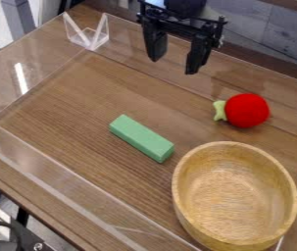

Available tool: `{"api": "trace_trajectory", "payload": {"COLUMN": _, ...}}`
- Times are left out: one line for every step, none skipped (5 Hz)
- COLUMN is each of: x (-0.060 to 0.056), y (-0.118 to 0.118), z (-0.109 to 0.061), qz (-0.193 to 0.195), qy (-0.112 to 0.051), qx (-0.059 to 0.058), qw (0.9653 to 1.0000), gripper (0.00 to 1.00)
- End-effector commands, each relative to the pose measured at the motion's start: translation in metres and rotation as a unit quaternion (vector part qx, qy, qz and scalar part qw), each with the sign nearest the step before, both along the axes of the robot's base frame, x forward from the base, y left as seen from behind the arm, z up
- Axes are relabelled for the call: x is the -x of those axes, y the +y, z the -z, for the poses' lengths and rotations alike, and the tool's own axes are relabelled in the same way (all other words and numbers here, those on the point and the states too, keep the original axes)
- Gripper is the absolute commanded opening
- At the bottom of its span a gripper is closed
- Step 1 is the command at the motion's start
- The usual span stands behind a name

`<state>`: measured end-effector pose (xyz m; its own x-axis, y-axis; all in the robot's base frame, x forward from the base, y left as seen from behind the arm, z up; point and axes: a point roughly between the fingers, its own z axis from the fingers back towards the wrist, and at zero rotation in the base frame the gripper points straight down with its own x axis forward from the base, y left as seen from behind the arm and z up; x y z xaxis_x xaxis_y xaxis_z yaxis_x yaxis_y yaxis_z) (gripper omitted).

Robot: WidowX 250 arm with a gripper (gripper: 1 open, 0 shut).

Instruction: Move the red fruit to the left

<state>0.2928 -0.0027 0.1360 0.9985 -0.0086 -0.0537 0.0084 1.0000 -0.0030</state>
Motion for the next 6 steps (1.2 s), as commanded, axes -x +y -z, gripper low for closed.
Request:
{"api": "trace_trajectory", "payload": {"x": 0.000, "y": -0.007, "z": 0.008, "qz": 0.069, "qy": 0.007, "qx": 0.000, "qw": 0.9976, "gripper": 1.00}}
{"api": "trace_trajectory", "payload": {"x": -0.002, "y": -0.024, "z": 0.011, "qz": 0.117, "qy": 0.011, "qx": 0.001, "qw": 0.9931, "gripper": 1.00}}
{"api": "trace_trajectory", "payload": {"x": -0.013, "y": -0.051, "z": 0.017, "qz": 0.140, "qy": 0.005, "qx": -0.002, "qw": 0.9901, "gripper": 1.00}}
{"api": "trace_trajectory", "payload": {"x": -0.029, "y": -0.071, "z": 0.023, "qz": 0.165, "qy": 0.001, "qx": -0.003, "qw": 0.9863, "gripper": 1.00}}
{"api": "trace_trajectory", "payload": {"x": -0.041, "y": -0.078, "z": 0.030, "qz": 0.198, "qy": 0.000, "qx": -0.004, "qw": 0.9802, "gripper": 1.00}}
{"api": "trace_trajectory", "payload": {"x": -0.048, "y": -0.073, "z": 0.038, "qz": 0.202, "qy": 0.004, "qx": -0.004, "qw": 0.9793, "gripper": 1.00}}
